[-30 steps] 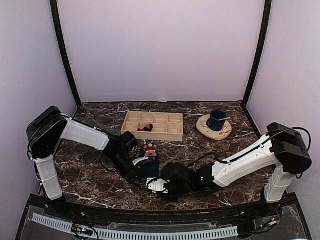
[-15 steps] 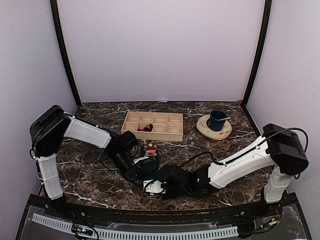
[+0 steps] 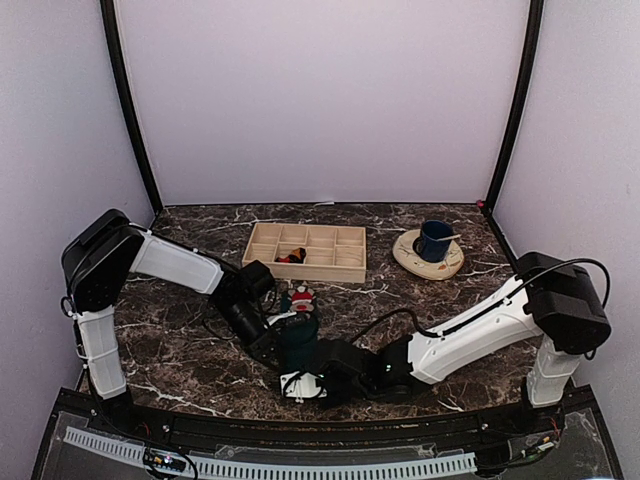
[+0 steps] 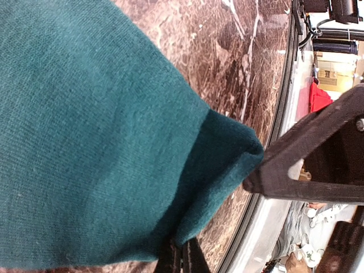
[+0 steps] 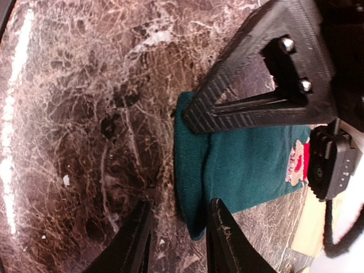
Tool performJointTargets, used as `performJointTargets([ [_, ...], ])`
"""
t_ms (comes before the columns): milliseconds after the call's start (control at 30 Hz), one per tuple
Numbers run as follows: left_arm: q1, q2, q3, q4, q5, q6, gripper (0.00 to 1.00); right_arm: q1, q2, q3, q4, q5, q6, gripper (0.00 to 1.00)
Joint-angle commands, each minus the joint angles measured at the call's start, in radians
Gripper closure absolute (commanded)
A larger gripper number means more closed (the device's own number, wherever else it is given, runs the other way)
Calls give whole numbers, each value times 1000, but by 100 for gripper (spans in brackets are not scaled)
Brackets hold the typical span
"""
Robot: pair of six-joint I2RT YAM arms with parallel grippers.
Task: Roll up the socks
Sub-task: Roll the sock at the center of the board.
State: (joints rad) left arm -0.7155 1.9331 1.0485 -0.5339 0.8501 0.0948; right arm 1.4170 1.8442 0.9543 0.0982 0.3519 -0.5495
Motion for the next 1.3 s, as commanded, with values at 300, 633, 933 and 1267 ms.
performJointTargets([
  [300, 7, 8, 30, -66, 29, 38, 100, -3, 71, 48, -25, 16, -44, 70],
  [633, 7, 21, 36, -83, 31, 53, 100, -45, 82, 59, -72, -18, -46, 70],
  [933, 7, 31, 52, -92, 45, 62, 100, -65, 104, 73, -138, -92, -26, 76],
  [1267, 7, 45, 64, -105, 58, 70, 100, -76, 121, 50, -158, -95, 24, 85],
])
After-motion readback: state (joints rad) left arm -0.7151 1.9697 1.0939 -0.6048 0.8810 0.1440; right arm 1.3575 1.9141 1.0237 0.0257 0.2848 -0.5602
